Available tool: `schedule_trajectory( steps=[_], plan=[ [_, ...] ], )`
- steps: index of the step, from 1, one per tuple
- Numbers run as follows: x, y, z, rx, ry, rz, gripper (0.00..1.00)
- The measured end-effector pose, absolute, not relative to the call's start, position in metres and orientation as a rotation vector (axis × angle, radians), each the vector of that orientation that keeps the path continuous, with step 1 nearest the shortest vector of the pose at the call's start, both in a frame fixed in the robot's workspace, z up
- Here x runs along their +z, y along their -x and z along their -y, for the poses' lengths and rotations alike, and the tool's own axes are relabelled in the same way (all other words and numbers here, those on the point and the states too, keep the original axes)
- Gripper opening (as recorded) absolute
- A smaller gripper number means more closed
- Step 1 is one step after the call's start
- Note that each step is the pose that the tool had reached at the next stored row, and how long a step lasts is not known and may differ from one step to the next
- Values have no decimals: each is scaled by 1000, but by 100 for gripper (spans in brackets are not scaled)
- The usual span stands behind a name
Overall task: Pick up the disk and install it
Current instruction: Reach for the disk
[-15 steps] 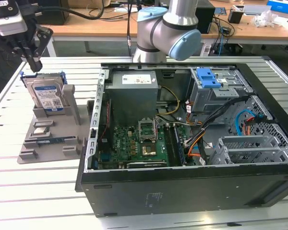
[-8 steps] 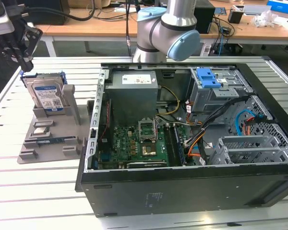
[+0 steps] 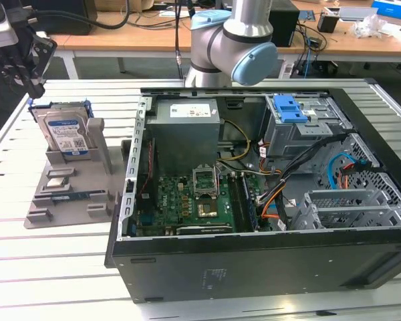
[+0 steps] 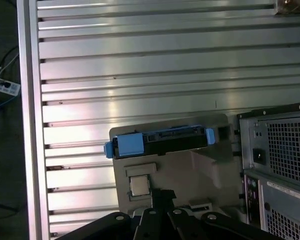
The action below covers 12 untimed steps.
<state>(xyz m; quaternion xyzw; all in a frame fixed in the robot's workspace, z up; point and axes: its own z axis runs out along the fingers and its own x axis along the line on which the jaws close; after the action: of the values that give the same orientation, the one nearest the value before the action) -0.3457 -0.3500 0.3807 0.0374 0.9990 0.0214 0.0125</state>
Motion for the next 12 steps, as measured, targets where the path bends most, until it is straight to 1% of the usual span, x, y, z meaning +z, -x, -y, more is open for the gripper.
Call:
schedule_trajectory(
  steps=[12],
  plan=[
    [381,346,350,67,-116,-3114,11]
  ],
)
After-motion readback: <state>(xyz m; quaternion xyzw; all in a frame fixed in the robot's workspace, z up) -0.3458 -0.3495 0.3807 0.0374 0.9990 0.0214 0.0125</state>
